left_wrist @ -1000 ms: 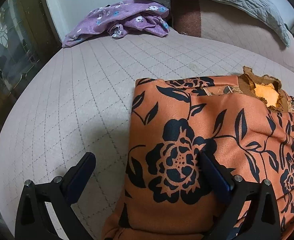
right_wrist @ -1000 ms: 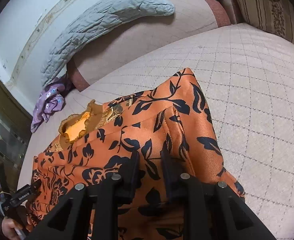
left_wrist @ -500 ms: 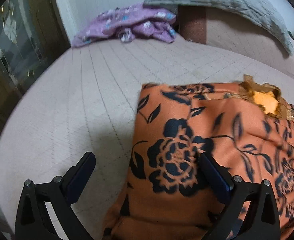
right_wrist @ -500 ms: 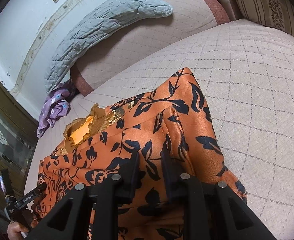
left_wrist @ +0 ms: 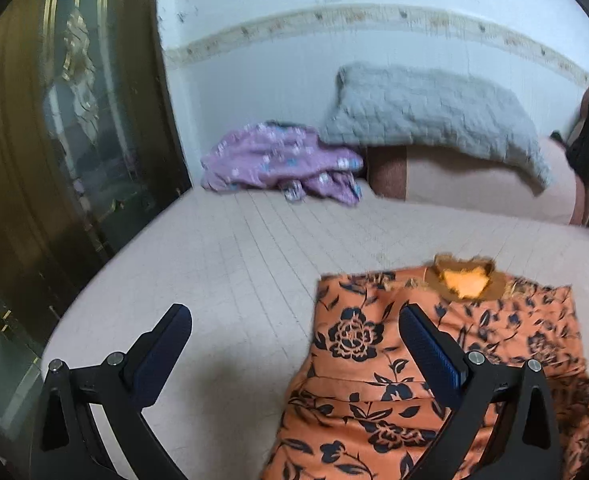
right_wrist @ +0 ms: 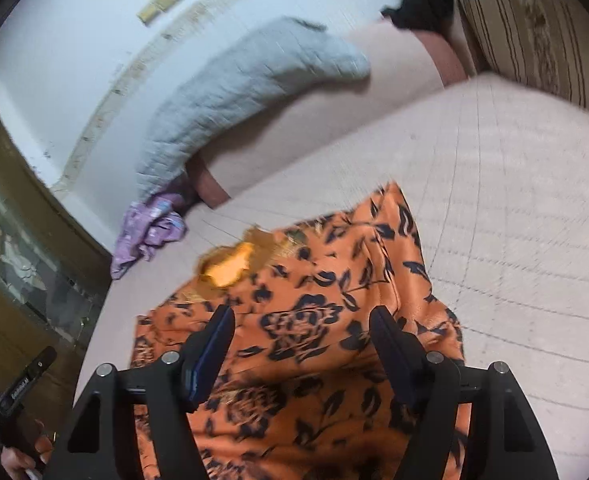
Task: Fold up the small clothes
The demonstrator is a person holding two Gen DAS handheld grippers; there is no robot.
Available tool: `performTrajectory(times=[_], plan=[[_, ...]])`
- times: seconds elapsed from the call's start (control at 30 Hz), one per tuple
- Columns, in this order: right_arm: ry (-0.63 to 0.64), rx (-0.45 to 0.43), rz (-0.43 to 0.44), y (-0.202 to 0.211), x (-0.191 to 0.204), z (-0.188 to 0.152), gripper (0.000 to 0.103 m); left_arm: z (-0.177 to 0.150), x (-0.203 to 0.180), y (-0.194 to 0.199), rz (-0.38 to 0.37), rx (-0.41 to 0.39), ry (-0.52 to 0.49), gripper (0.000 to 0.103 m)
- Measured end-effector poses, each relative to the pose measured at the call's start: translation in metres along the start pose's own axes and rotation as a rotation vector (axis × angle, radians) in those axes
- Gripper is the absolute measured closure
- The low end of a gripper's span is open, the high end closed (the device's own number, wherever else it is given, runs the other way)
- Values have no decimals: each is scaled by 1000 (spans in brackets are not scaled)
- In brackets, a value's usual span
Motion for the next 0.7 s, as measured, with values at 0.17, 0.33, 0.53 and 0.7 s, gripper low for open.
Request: performTrajectory(times=[0.17,0.33,0.53,0.7], plan=[[2,-33,41,40,16,3,30,17,15,52,-5,-72,-6,0],[16,-55,65,70,25,5,30,25,23,87,-11,-112,-3,0],[41,-70,89,103,33,1,30,28,25,115,-11,-139,-8,0],[56,-76,96,125,35,-3,30,29,22,131,-13,-161,-21,0]])
Point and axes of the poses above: each gripper's, at about its wrist camera, not at the fingertips, and y roughly against the way its jaws point, x to its left, z to its top, the point moved 1 cm from there along -y, roughly the way its jaws point, and after that the axes turned 9 degrees about -x, right-handed, at the moved point
